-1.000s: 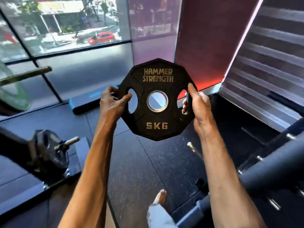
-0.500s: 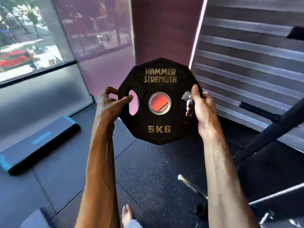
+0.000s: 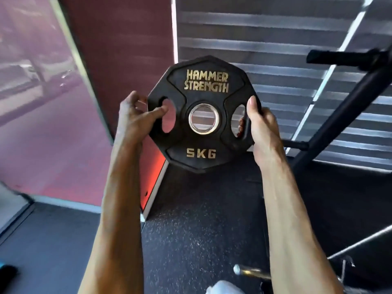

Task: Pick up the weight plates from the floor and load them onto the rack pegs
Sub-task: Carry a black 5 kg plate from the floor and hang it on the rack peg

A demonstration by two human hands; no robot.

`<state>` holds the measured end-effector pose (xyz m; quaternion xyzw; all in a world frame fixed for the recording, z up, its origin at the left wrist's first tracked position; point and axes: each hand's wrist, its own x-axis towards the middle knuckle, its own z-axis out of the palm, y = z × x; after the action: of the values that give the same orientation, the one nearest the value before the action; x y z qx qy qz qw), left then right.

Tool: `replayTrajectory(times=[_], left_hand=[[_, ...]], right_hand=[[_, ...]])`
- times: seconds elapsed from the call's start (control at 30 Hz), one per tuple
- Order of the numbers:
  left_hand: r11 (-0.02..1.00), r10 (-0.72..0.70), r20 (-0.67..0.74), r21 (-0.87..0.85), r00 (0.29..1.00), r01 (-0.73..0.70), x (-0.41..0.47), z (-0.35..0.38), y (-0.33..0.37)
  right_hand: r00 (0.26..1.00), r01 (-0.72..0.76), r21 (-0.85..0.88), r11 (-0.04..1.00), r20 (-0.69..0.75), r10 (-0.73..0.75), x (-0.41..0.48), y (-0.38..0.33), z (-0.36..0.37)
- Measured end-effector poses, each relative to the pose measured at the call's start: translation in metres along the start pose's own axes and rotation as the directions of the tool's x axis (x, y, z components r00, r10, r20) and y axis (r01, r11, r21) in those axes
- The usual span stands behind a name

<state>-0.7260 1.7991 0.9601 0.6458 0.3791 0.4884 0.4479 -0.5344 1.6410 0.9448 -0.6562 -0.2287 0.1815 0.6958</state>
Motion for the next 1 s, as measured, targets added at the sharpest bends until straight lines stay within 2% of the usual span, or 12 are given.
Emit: replayTrajectory(times=[0.1,0.27,0.5,0.6,0.87,1.0], left_hand=[[1.0,0.007,0.086,0.028,0.996,-0.009,0.043,0.028,-0.002],[0.996,0.078,0.235,-0.051,0.969,-0.068,0.122,0.097,-0.01],[0.983,0.145,0.432,-0.168,0.89,-0.078,0.209,0.224,-0.002],[0.98,0.135,0.516,-0.197,0.846,-0.036,0.237,0.276,0.003],[0.958,0.186,0.683,-0.285,0.706,0.024,0.292,0.403,0.015],[0.949,0.233,0.771,-0.313,0.592,0.035,0.311,0.461,0.017]], right_hand=[[0.997,0.039,-0.009,0.999,-0.074,-0.039,0.038,-0.005,0.008],[0.975,0.059,-0.008,0.998,-0.216,-0.059,0.109,0.003,0.005],[0.902,0.052,-0.055,0.997,-0.427,-0.071,0.207,-0.015,-0.027],[0.864,0.072,-0.1,0.992,-0.491,-0.112,0.241,-0.021,-0.046],[0.718,0.099,-0.146,0.984,-0.674,-0.173,0.312,-0.029,-0.08],[0.604,0.132,-0.146,0.98,-0.772,-0.196,0.336,-0.03,-0.091]])
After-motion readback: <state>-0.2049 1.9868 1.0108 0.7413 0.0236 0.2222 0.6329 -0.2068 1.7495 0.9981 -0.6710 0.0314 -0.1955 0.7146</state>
